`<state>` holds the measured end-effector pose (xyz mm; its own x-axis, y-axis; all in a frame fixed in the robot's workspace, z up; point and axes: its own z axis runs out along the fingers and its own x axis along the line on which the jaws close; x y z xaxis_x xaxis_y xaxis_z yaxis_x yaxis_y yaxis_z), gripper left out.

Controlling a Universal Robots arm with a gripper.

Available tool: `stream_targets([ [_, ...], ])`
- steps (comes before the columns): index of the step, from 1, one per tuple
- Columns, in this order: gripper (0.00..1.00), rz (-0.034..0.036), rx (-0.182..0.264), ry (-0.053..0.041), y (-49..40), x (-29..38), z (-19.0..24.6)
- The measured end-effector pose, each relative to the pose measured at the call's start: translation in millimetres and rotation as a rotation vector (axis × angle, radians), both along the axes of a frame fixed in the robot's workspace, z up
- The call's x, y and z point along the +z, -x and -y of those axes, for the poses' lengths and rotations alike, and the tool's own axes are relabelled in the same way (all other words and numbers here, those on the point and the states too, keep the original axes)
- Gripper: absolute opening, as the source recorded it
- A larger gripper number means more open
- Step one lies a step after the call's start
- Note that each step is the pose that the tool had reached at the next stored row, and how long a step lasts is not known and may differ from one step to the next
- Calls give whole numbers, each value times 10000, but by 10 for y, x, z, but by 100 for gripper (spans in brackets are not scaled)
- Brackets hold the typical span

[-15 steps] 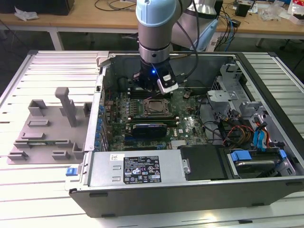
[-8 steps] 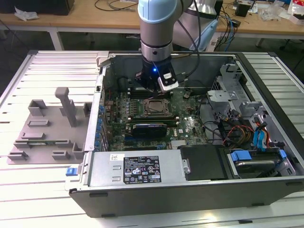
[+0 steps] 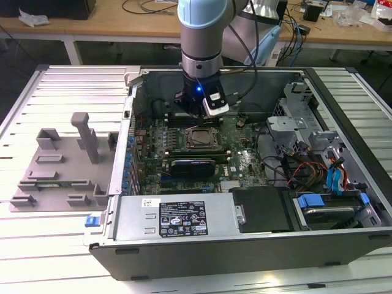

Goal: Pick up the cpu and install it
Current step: 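Install the first cpu locking lever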

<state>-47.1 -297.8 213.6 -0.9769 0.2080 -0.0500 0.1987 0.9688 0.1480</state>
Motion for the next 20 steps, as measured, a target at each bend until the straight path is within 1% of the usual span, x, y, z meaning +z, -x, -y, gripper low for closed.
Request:
stream_targets([
  [4,11,3,-4,-3,-1,-8,-1],
  [7,11,0,-13,44,-27,-31,0],
  [10,11,1,-132,101,-55,-35,-1],
  [14,11,0,-216,177,-55,-34,-38],
  [17,11,-1,-378,188,-53,-35,-50],
  [20,11,-2,-469,202,-20,-35,-73],
])
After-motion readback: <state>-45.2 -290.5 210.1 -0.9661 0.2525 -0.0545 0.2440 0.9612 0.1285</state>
